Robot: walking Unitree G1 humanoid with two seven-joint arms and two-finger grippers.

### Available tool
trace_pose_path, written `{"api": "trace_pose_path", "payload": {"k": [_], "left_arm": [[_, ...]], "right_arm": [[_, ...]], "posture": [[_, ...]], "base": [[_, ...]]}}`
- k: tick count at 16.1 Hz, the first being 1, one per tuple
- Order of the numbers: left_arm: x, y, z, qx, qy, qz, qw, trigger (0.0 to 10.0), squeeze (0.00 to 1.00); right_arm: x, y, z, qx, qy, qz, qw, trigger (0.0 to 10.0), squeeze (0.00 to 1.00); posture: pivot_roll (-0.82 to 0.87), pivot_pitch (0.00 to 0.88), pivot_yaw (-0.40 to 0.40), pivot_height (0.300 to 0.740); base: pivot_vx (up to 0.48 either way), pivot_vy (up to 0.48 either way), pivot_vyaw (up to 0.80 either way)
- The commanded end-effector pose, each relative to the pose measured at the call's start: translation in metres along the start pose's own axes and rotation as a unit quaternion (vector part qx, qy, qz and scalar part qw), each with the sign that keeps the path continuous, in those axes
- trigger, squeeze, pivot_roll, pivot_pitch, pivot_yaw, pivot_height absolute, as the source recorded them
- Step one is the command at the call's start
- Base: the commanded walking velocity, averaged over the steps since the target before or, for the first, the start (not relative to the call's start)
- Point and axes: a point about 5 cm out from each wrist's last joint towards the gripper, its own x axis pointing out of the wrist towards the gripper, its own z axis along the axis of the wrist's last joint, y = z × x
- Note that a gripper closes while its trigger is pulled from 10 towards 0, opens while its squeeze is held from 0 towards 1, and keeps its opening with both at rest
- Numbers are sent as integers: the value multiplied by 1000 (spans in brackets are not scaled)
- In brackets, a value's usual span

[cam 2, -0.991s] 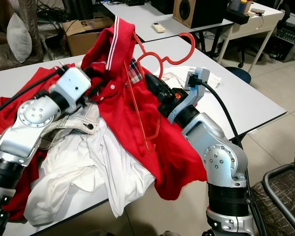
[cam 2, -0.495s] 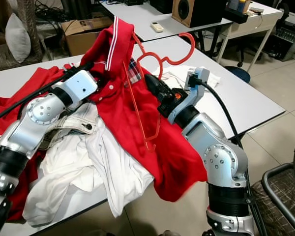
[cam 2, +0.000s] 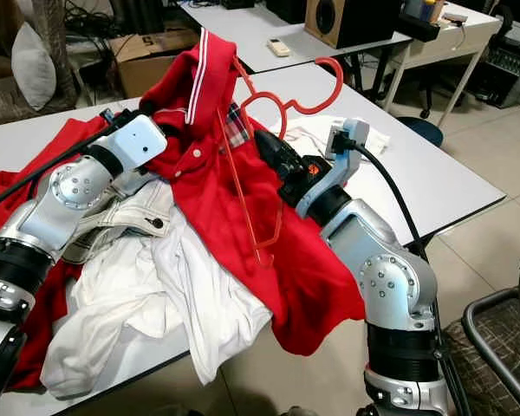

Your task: Hang hanger

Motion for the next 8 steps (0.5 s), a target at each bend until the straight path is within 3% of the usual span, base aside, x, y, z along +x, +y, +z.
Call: {"api": "trace_pose_path", "payload": {"k": [1,8], "left_arm": [[4,6,6,-1,-14,10,1000,0,0],[5,3,1,-79,-19,-11,997,0,0]], "right_arm": [[2,7,9,-7,-12,18,1000,10000,0],[3,5,7,-3,-15,11,1000,10000,0]], "posture": [[-206,0,31,740],[-199,0,40,740]], "base": [[0,0,0],[0,0,0]]}}
